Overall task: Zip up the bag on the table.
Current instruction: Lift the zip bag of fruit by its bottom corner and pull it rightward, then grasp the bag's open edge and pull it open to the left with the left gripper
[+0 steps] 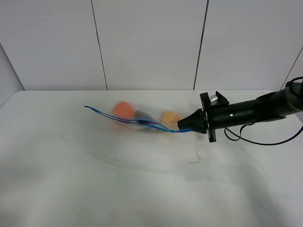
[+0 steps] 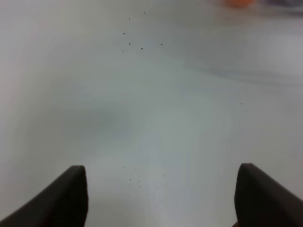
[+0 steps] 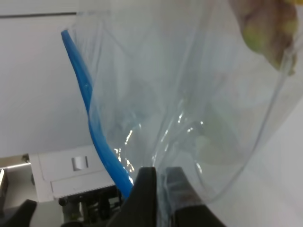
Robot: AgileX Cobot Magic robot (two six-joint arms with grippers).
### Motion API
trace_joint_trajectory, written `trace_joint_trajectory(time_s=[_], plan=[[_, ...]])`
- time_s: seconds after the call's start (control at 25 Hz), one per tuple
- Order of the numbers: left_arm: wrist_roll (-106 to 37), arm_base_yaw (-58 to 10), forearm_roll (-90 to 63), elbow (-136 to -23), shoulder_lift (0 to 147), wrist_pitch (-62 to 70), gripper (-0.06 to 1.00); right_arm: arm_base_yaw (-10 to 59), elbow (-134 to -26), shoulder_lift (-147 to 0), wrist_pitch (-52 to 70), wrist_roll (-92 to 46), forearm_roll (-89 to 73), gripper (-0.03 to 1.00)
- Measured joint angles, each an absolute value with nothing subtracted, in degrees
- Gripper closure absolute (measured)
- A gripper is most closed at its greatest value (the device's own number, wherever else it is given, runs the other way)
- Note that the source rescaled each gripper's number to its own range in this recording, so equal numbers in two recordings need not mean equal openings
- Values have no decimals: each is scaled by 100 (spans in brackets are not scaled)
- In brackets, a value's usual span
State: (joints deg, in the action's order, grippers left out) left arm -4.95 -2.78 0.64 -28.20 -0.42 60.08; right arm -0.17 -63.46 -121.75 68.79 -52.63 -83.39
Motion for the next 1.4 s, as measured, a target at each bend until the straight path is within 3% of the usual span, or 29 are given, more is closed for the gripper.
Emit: trace_joint_trajectory(time_s=[1.04, 1.4], plan=[[-495, -278, 105, -2916, -20, 5922, 5, -17, -6346, -12086, 6884, -4885, -8322, 97], [-495, -278, 105, -4918, 2701, 5550, 5, -17, -6346, -12086, 6884, -4885, -8322, 97]])
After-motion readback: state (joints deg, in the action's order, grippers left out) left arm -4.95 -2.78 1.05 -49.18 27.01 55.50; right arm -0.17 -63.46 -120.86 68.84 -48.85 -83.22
